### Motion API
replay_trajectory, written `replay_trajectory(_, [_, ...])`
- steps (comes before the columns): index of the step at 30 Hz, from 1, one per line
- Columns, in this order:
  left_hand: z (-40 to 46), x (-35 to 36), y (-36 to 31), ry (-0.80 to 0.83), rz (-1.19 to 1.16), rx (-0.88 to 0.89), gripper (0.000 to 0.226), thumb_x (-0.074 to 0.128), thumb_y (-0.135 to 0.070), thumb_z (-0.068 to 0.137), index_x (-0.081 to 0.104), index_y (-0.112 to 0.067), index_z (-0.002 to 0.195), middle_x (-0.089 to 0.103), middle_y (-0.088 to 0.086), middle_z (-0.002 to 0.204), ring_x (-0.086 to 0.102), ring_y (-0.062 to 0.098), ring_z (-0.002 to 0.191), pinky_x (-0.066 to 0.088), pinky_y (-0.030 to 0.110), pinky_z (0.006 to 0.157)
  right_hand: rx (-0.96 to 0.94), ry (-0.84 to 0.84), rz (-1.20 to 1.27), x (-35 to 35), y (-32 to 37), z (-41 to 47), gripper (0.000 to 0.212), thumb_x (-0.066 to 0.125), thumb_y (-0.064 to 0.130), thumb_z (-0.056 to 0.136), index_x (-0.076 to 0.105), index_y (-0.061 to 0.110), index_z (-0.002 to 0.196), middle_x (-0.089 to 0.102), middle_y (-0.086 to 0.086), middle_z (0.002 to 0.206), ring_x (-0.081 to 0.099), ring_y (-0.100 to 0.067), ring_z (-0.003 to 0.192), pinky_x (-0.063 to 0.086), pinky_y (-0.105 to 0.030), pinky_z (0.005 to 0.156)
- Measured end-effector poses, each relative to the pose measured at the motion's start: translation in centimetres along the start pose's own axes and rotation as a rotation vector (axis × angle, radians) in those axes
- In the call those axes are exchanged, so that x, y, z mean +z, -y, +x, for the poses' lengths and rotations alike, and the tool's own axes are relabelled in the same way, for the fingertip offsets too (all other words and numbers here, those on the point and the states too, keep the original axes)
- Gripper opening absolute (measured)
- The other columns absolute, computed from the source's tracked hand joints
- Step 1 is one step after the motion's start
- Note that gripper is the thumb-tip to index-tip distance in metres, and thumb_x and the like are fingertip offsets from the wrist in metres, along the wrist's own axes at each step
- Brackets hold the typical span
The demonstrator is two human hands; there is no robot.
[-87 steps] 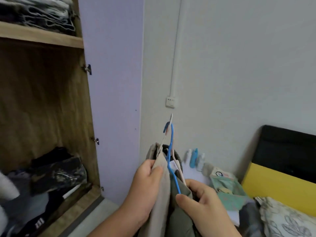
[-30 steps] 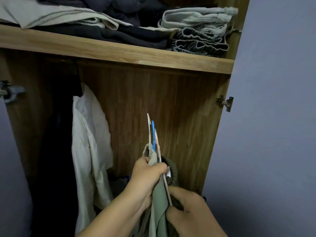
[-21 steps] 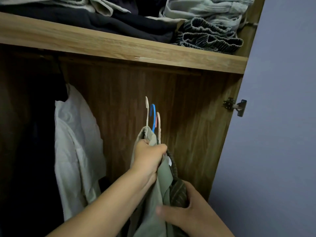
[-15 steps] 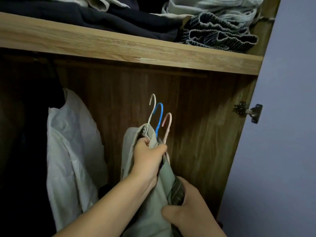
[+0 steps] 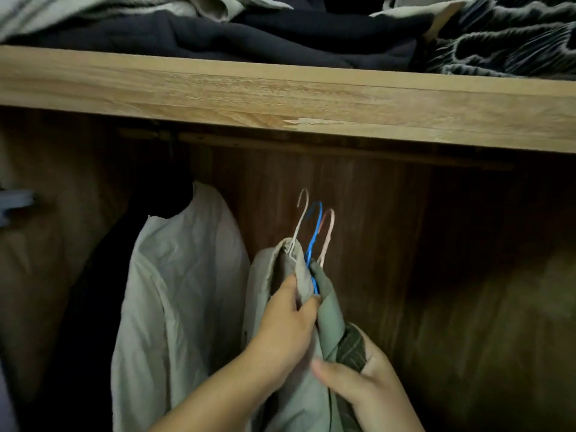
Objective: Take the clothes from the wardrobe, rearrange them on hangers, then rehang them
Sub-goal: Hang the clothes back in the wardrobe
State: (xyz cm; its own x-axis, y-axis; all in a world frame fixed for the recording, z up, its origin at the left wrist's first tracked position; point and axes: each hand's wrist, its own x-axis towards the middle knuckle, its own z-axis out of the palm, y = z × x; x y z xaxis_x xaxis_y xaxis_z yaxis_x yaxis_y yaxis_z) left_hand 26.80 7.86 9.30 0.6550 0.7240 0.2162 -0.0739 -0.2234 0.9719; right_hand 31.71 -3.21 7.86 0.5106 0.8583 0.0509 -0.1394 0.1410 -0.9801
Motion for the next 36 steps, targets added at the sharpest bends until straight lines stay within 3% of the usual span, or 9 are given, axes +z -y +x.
replay_trajectory(3, [1.0, -0.3, -0.5, -0.059, -0.083, 0.037, 0.025, 0.042, -0.014, 0.097, 0.056, -0.016, 0.118, 0.066, 0.004, 0.112, 0.062, 0.016, 0.105, 0.049, 0.034, 0.094, 0.013, 0.049, 0.119, 0.1, 0.7, 1.9, 0.038, 0.063, -0.012, 0.071, 0.067, 0.008, 0.103, 0.073, -0.015, 0.089, 0.071, -0.026, 0.082, 0.056, -0.036, 0.076])
replay_trajectory(6, [3.0, -1.9, -1.0, -0.172, -0.109, 0.124, 0.022, 0.038, -0.001, 0.095, 0.060, -0.001, 0.096, 0.066, 0.017, 0.088, 0.060, 0.022, 0.078, 0.049, 0.030, 0.070, -0.036, 0.058, 0.176, 0.1, 1.7, 3.4, 0.034, 0.062, -0.007, 0.057, 0.068, 0.002, 0.089, 0.072, -0.019, 0.076, 0.070, -0.026, 0.062, 0.055, -0.027, 0.049])
replay_trajectory(9, [5.6, -5.0, -1.9, -0.308, -0.037, 0.188, 0.020, 0.036, 0.002, 0.092, 0.056, 0.003, 0.089, 0.052, 0.016, 0.073, 0.048, 0.020, 0.064, 0.038, 0.027, 0.055, -0.104, 0.047, 0.162, -0.3, 2.2, 4.6, 0.030, 0.062, -0.002, 0.052, 0.070, 0.004, 0.080, 0.071, -0.019, 0.073, 0.069, -0.027, 0.060, 0.054, -0.027, 0.048])
replay_trajectory(12, [8.0, -8.6, -3.1, -0.336, -0.041, 0.176, 0.025, 0.039, -0.005, 0.095, 0.059, -0.009, 0.080, 0.059, 0.006, 0.066, 0.058, 0.014, 0.054, 0.046, 0.020, 0.048, -0.161, 0.053, 0.152, -0.4, 2.1, 5.8, 0.028, 0.061, -0.002, 0.053, 0.070, 0.005, 0.079, 0.070, -0.019, 0.073, 0.068, -0.027, 0.061, 0.055, -0.028, 0.050])
replay_trajectory(19, [13.1, -12.9, -4.0, -0.392, -0.187, 0.157, 0.030, 0.038, 0.000, 0.096, 0.062, -0.010, 0.082, 0.064, 0.008, 0.079, 0.065, 0.013, 0.062, 0.055, 0.018, 0.054, -0.277, 0.068, 0.089, 0.7, 2.2, 7.9, 0.031, 0.063, 0.004, 0.054, 0.072, 0.013, 0.082, 0.072, -0.017, 0.079, 0.069, -0.026, 0.068, 0.054, -0.026, 0.054])
replay_trajectory(24, [16.6, -14.7, -4.2, -0.512, -0.191, 0.113, 0.025, 0.036, 0.001, 0.097, 0.058, -0.004, 0.107, 0.060, 0.005, 0.081, 0.058, 0.014, 0.069, 0.051, 0.013, 0.051, -0.293, 0.079, 0.065, 1.0, 2.4, 8.6, 0.032, 0.064, 0.004, 0.055, 0.073, 0.018, 0.082, 0.072, -0.017, 0.082, 0.071, -0.027, 0.071, 0.054, -0.026, 0.055])
replay_trajectory(29, [18.4, -16.3, -3.0, -0.557, 0.534, -0.050, 0.027, 0.039, -0.006, 0.098, 0.055, 0.008, 0.115, 0.058, 0.025, 0.116, 0.056, 0.036, 0.107, 0.046, 0.039, 0.094, -0.286, 0.071, 0.046, 1.2, 2.5, 9.1, 0.033, 0.059, -0.012, 0.070, 0.073, 0.017, 0.080, 0.072, -0.015, 0.078, 0.070, -0.026, 0.068, 0.054, -0.026, 0.054])
replay_trajectory(34, [16.1, -16.4, -3.6, -0.423, 0.905, -0.102, 0.031, 0.038, -0.010, 0.099, 0.045, 0.008, 0.123, 0.049, 0.027, 0.126, 0.047, 0.039, 0.117, 0.037, 0.040, 0.098, -0.255, 0.074, 0.014, 1.6, 2.2, 9.3, 0.029, 0.065, -0.006, 0.074, 0.071, 0.021, 0.083, 0.073, -0.012, 0.085, 0.071, -0.026, 0.077, 0.056, -0.027, 0.059])
replay_trajectory(36, [13.8, -15.4, -4.1, -0.519, 1.123, 0.035, 0.045, 0.049, -0.017, 0.094, 0.038, 0.002, 0.133, 0.042, 0.026, 0.130, 0.041, 0.042, 0.119, 0.036, 0.045, 0.097, -0.248, 0.075, 0.009, 2.1, 2.1, 9.4, 0.029, 0.065, 0.006, 0.063, 0.071, 0.025, 0.085, 0.074, -0.009, 0.086, 0.071, -0.024, 0.078, 0.055, -0.026, 0.060])
